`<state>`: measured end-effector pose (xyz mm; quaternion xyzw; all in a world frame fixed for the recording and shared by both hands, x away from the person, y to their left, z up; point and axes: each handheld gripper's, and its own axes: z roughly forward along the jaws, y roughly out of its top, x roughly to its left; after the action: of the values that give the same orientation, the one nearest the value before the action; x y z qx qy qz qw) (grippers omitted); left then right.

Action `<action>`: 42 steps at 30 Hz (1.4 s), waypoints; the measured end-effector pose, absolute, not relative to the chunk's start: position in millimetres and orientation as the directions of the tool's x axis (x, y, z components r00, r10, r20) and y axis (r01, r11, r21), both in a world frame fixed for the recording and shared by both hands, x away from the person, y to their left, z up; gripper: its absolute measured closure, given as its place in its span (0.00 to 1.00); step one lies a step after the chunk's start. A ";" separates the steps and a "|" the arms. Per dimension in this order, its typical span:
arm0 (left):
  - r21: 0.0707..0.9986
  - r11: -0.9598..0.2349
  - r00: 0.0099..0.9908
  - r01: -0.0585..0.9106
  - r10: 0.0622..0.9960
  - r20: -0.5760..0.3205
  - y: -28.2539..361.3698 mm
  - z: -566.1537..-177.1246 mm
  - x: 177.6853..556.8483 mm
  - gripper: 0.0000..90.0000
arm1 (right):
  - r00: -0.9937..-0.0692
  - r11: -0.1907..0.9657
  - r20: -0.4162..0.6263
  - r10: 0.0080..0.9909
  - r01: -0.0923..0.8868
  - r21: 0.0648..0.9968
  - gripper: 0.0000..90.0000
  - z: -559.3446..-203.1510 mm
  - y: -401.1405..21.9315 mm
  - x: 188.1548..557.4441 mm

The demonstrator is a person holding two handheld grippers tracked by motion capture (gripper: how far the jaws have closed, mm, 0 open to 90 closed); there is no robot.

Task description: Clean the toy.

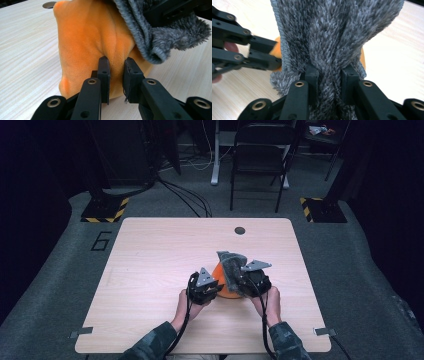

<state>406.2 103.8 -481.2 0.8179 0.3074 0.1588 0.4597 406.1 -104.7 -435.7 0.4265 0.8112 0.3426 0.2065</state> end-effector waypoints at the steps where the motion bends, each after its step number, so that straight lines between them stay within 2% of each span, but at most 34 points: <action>1: 0.850 -0.382 0.757 0.362 0.653 -0.029 103.8 -481.8 406.2 0.86 | -0.541 0.396 -0.041 0.840 0.561 0.727 0.80 -437.6 -106.5 406.8; 19: 0.851 -0.367 0.750 0.377 0.659 -0.049 108.1 -485.0 409.9 0.85 | -0.437 0.350 0.004 0.899 0.726 0.592 0.80 -486.9 -146.9 429.0; 23: 0.851 -0.361 0.745 0.381 0.665 -0.051 109.2 -485.0 410.2 0.85 | -0.432 0.338 0.001 0.902 0.708 0.620 0.80 -475.2 -151.8 428.4; 27: 0.853 -0.360 0.746 0.377 0.664 -0.049 108.3 -484.7 409.4 0.85 | -0.437 0.293 0.031 0.899 0.651 0.700 0.80 -448.0 -150.6 421.1; 33: 0.854 -0.366 0.751 0.369 0.659 -0.042 106.9 -483.7 407.4 0.84 | -0.527 0.320 0.016 0.850 0.540 0.779 0.80 -413.2 -120.9 407.3; 42: 0.852 -0.381 0.761 0.359 0.648 -0.031 104.9 -483.7 406.0 0.84 | -0.529 0.396 -0.065 0.846 0.542 0.741 0.79 -431.0 -97.1 411.0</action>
<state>406.0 104.9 -483.7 0.8161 0.3084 0.1558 0.4632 411.0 -97.1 -431.0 0.4310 0.8051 0.3411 0.2230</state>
